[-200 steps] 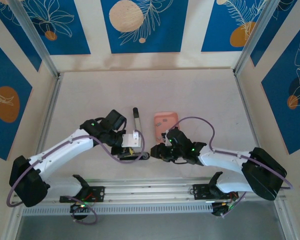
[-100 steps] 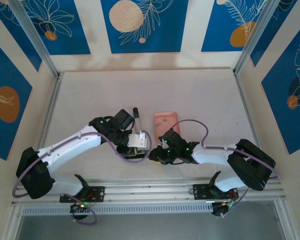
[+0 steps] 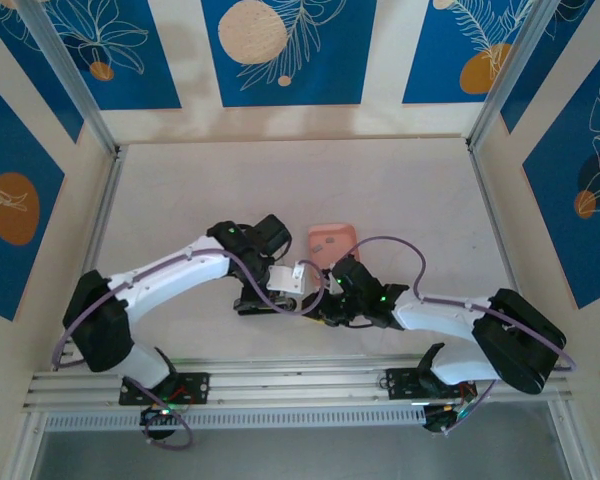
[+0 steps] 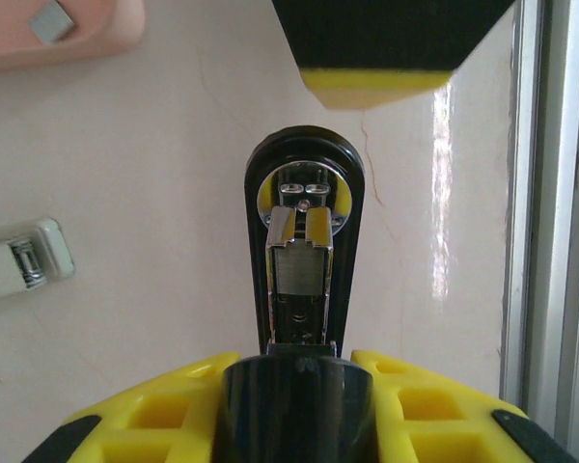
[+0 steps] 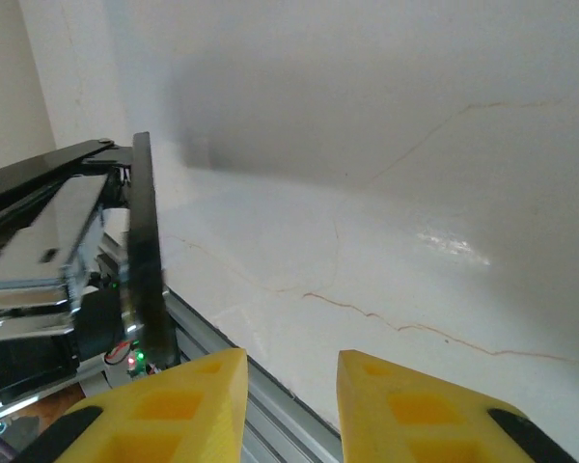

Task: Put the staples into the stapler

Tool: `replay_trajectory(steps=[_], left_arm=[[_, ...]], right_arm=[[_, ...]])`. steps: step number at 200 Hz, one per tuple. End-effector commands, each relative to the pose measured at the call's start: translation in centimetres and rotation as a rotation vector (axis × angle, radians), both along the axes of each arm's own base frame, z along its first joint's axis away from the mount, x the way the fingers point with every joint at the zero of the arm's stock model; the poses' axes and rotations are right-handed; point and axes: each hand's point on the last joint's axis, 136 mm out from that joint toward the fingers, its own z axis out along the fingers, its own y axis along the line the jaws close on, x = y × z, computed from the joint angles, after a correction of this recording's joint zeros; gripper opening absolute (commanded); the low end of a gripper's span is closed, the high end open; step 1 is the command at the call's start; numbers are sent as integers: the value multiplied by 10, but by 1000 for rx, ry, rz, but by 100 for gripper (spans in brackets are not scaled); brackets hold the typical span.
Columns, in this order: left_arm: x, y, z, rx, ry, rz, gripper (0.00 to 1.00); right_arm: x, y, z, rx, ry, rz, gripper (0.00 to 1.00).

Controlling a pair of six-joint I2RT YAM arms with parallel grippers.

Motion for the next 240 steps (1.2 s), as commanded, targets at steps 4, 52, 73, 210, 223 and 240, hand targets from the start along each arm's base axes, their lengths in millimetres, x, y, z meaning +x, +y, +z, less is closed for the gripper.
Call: replay_trajectory(steps=[4,52,73,210,223,240], left_arm=[[-4,8,-3,141,25,-19,11],[3,11,-33,314,32,-10,11],[7,4,-39,318,20,-1,13],[4,-19,-26,147,-25,2,54],[3,-16,-25,140,-29,1,51],[-1,-13,-24,132,-21,-1,45]], right_arm=[[-5,-18,-10,-45,7,-20,32],[-7,-35,-14,-69,5,-55,33],[-8,-42,-13,-73,-5,-68,33],[-10,-56,-8,-55,-31,-95,35],[-9,-56,-8,-54,-33,-96,35],[-9,-56,-7,-53,-37,-95,35]])
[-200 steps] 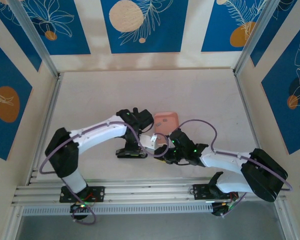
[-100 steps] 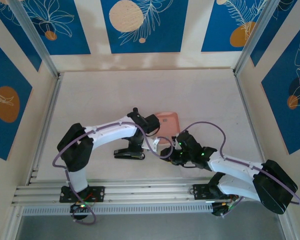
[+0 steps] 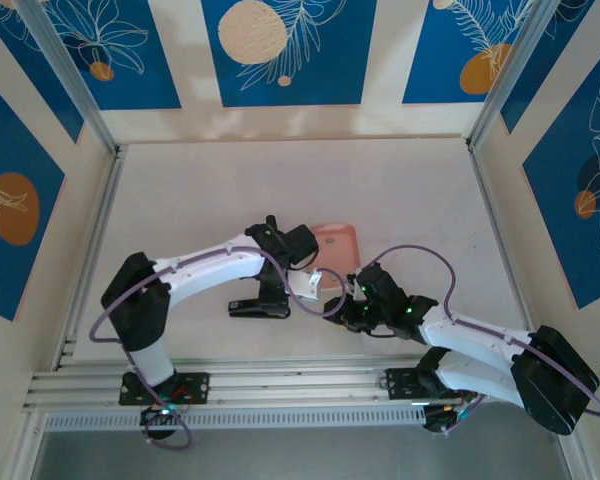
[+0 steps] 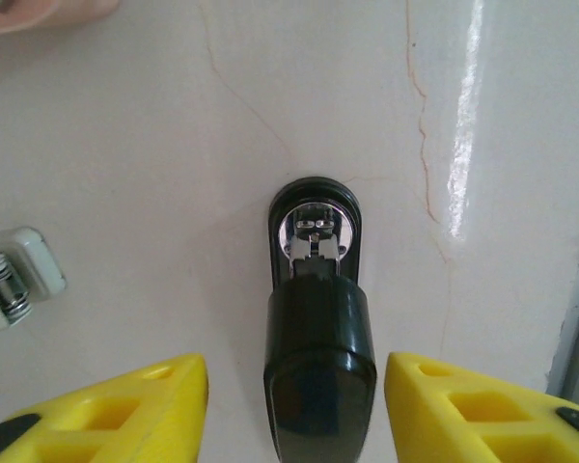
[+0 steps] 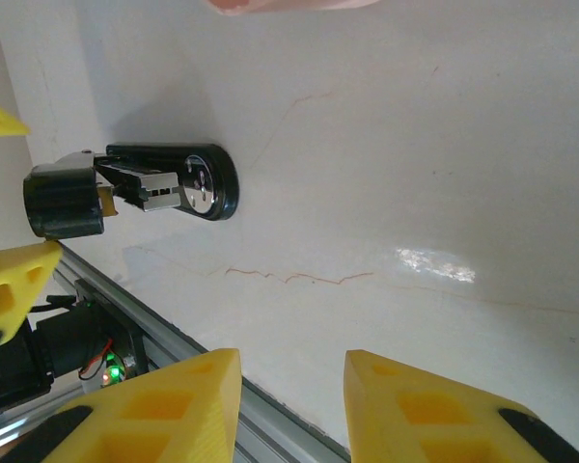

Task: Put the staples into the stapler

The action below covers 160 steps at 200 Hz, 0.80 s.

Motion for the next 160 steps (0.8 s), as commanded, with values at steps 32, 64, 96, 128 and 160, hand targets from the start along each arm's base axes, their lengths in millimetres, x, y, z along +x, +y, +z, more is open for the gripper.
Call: replay_trajectory(steps=[32,64,96,128,160], left_arm=[[-13,6,-3,-12,39,-25,44],[-13,3,-11,-16,52,-37,43],[-14,3,-18,9,74,-46,30],[-16,2,-24,13,99,-51,23],[-17,3,-32,36,122,-49,20]], right_arm=[[-1,-4,-3,-13,-11,4,35],[-1,-4,-3,-13,-8,1,35],[-1,-6,-3,-19,-13,1,35],[-1,-7,-4,-22,-13,-2,35],[0,-8,-5,-26,-12,-6,35]])
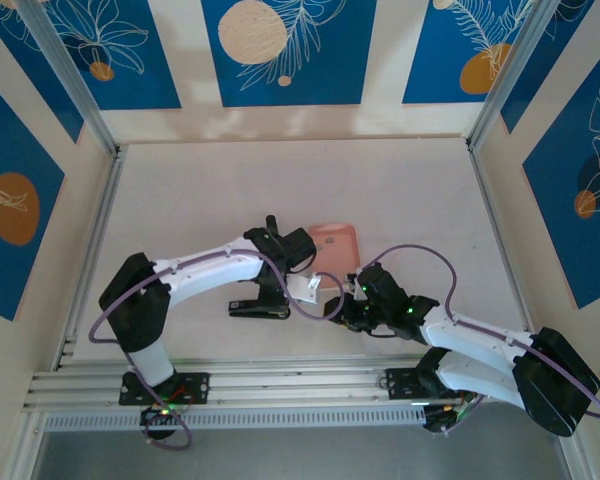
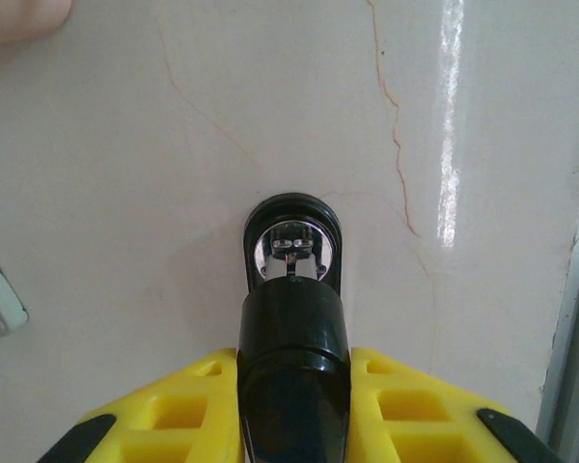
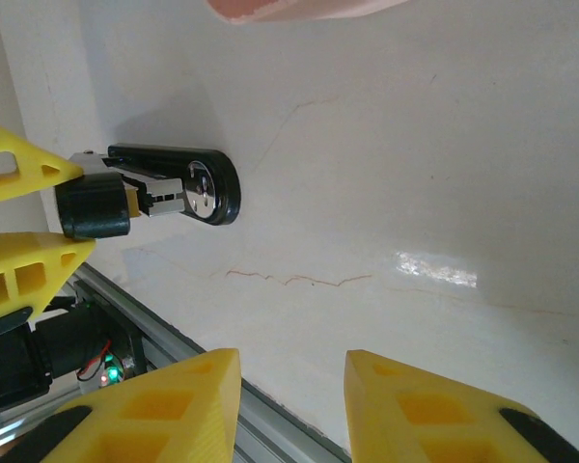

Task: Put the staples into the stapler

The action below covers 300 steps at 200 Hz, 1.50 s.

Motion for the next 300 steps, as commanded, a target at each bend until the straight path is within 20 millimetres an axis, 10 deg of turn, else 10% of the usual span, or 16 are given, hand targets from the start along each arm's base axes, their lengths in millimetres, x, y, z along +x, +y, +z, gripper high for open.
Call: replay_trajectory(steps=[1,138,193,300], left_arm=[[-10,5,-16,46,75,-22,20],[-18,9,-47,96,146,13,18],[-8,-1,-10,-34,78,56,54],[0,10,-31,-19,61,103,55]], right_arm=[[-2,-6,-6,-23,-1,-5,35],[-2,-8,-5,-21,-6,-9,35],[0,-7,-3,-19,-17,-13,35],[1,-7,-3,-20,-15,-16,35]])
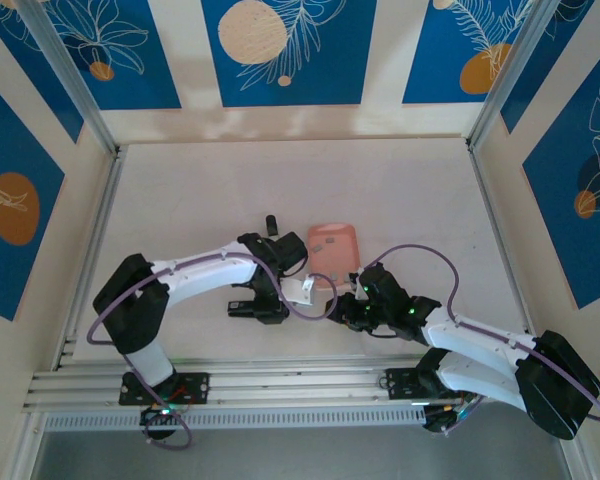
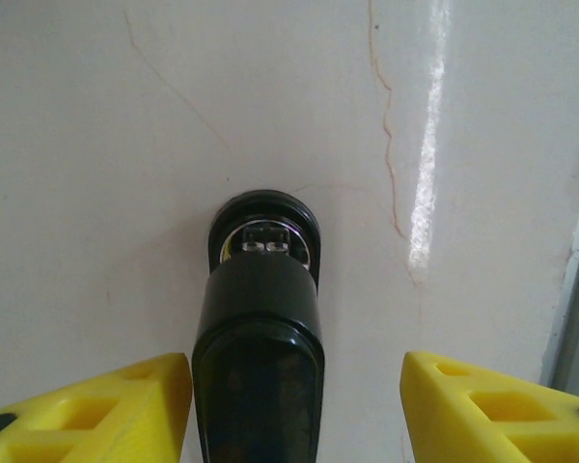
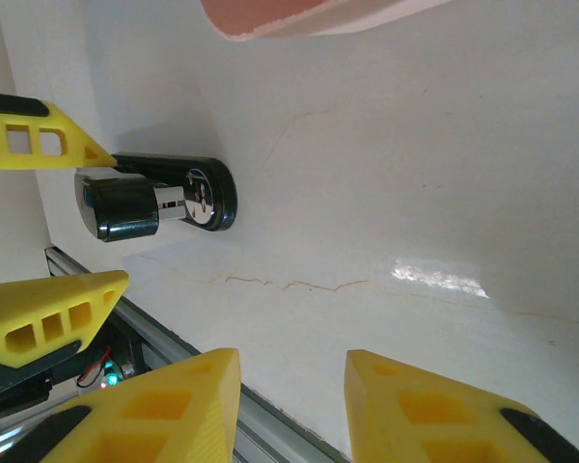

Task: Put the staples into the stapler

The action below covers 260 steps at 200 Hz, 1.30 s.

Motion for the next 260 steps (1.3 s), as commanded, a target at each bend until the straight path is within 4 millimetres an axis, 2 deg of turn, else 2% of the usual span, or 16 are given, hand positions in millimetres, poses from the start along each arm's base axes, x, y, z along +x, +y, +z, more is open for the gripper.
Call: replay_trajectory(steps=[1,13,57,79,108,118,145,180,227,243,260], left_arm=[[3,0,-14,18,19,22,55],[3,-1,-19,24,27,27,51],[3,-1,-21,35,39,44,19],[8,0,-8,9,38,93,9],[19,2,20,-60,20,210,3],[31,4,32,-90,-8,297,0],[73,19,62,-172,-48,583,0],[115,36,82,-340,15,904,0],[171,69,78,-443,10,1348,0],[186,76,71,-428,39,1500,0],[196,83,55,-357,58,1632,0]], right_arm=[[-1,-5,-4,-18,-3,-3,35],[-2,-5,-6,-22,3,-5,35],[-2,-7,-6,-28,5,-5,35],[0,-7,-5,-27,-2,-6,35],[1,-7,-4,-25,-7,-7,35],[2,-7,-5,-25,-7,-9,35],[2,-6,-4,-21,-10,-10,35],[1,-8,-3,-24,-11,-13,34],[0,-15,0,-25,-34,-43,34],[0,-17,1,-26,-39,-47,34],[-1,-19,1,-28,-39,-50,34]])
